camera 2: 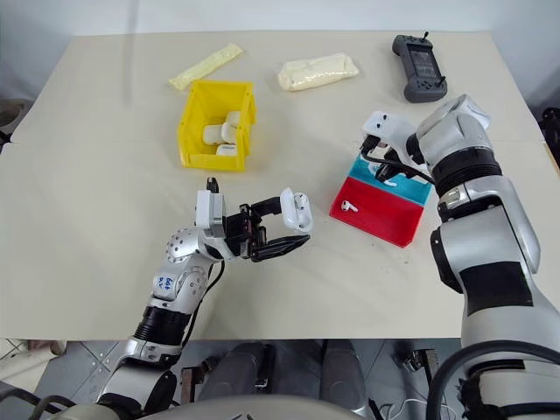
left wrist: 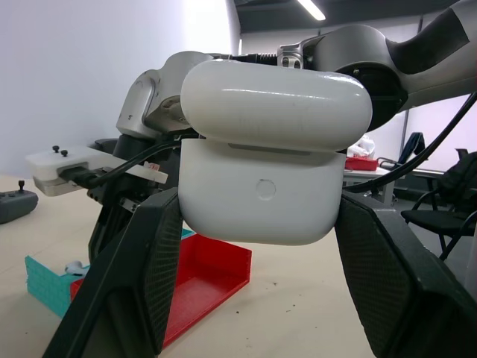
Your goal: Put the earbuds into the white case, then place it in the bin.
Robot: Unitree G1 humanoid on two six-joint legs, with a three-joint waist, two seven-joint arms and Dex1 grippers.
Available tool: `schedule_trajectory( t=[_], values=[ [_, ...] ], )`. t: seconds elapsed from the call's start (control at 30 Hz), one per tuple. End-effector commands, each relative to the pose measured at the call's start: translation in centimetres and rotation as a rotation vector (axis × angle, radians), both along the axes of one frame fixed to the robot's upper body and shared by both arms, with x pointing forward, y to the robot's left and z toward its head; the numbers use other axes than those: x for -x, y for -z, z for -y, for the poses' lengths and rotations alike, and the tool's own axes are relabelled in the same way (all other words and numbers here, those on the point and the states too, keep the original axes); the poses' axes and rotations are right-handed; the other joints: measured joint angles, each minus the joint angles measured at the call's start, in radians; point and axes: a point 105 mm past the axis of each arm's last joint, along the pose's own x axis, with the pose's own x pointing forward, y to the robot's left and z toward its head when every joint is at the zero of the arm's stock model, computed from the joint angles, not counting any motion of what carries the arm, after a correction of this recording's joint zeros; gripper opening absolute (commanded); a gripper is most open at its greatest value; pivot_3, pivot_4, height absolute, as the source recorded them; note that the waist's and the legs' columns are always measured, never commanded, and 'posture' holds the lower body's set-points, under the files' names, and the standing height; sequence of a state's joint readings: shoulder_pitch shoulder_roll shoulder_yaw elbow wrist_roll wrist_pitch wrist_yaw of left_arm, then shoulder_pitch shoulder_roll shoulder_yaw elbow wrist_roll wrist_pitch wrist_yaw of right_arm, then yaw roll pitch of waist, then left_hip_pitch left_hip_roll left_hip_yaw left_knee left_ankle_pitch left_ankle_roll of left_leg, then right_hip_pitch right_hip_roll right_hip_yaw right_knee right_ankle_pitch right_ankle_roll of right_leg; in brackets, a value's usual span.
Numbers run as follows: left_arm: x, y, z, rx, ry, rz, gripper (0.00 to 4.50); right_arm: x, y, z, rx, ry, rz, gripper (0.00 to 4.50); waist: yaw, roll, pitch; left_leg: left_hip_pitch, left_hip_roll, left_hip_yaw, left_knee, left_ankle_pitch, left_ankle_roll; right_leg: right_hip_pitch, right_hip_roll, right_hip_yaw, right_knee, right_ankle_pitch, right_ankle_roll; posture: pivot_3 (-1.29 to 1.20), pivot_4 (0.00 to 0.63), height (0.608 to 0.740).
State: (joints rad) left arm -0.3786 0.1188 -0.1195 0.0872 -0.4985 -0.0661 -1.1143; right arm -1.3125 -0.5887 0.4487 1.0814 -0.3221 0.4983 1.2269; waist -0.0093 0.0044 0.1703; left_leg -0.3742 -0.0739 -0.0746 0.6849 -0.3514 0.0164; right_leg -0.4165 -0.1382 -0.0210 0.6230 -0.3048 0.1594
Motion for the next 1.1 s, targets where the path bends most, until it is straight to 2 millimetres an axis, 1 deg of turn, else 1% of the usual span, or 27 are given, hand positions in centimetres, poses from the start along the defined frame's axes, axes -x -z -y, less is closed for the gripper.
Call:
schedule_trajectory(
  t=[0.03,0.07,0.13,0.3,0.4,0.47,0.53,0.8,0.9,1.1],
  values=[
    [0.3,-0.6,0.1,0.015,0.002,0.034,2.75,0.5,0.2,0.3,-0.011,-0.024,-0.024,0.55,-0.001,0.0,0.0,0.0,0.0,0.0,0.0,0.0,0.0,0.0,0.0,0.0,0.0,0.0,0.0,0.0,0.15,0.74],
    [0.3,-0.6,0.1,0.015,0.002,0.034,2.75,0.6,0.2,0.2,-0.019,-0.028,-0.028,0.76,-0.001,0.0,0.0,0.0,0.0,0.0,0.0,0.0,0.0,0.0,0.0,0.0,0.0,0.0,0.0,0.0,0.15,0.74],
    [0.3,-0.6,0.1,0.015,0.002,0.033,2.75,0.6,0.0,-0.1,-0.037,-0.03,-0.021,1.34,-0.002,0.0,0.0,0.0,0.0,0.0,0.0,0.0,0.0,0.0,0.0,0.0,0.0,0.0,0.0,0.0,0.15,0.74],
    [0.4,-0.5,0.0,0.011,0.002,0.031,2.75,0.4,-1.2,-0.1,-0.046,-0.034,0.013,1.34,-0.005,0.0,0.0,0.0,0.0,0.0,0.0,0.0,0.0,0.0,0.0,0.0,0.0,0.0,0.0,0.0,0.15,0.74],
    [0.4,-0.5,0.0,0.012,0.002,0.031,2.75,0.4,-1.4,0.9,0.012,-0.056,0.033,1.34,-0.004,0.0,0.0,0.0,0.0,0.0,0.0,0.0,0.0,0.0,0.0,0.0,0.0,0.0,0.0,0.0,0.15,0.74],
    [0.4,-0.6,0.0,0.013,0.0,0.032,2.75,0.5,-1.2,1.6,0.059,-0.081,0.042,1.34,-0.002,0.0,0.0,0.0,0.0,0.0,0.0,0.0,0.0,0.0,0.0,0.0,0.0,0.0,0.0,0.0,0.15,0.74],
    [0.4,-0.6,0.0,0.015,-0.001,0.033,2.75,0.5,-1.1,1.8,0.072,-0.096,0.042,1.34,-0.001,0.0,0.0,0.0,0.0,0.0,0.0,0.0,0.0,0.0,0.0,0.0,0.0,0.0,0.0,0.0,0.15,0.74],
    [0.5,-0.6,-0.1,0.016,-0.001,0.029,2.75,0.9,-0.8,2.3,0.102,-0.167,0.034,1.34,-0.009,0.0,0.0,0.0,0.0,0.001,-0.001,0.0,0.0,-0.001,0.0,0.0,-0.001,0.0,0.0,0.0,0.15,0.74],
    [0.5,-0.6,0.0,0.017,-0.001,0.029,2.75,0.9,-0.4,2.6,0.122,-0.177,0.037,1.34,-0.009,0.0,0.0,0.0,0.0,0.001,-0.001,0.0,0.0,-0.001,0.0,0.0,-0.001,0.0,0.0,0.0,0.15,0.74],
    [0.5,-0.6,-0.1,0.016,-0.005,0.028,2.75,1.0,0.1,2.7,0.135,-0.199,0.03,1.34,-0.011,0.0,0.0,0.0,0.0,0.001,-0.001,0.0,0.0,-0.001,0.0,0.0,-0.001,0.0,0.0,0.0,0.15,0.74]
  ],
)
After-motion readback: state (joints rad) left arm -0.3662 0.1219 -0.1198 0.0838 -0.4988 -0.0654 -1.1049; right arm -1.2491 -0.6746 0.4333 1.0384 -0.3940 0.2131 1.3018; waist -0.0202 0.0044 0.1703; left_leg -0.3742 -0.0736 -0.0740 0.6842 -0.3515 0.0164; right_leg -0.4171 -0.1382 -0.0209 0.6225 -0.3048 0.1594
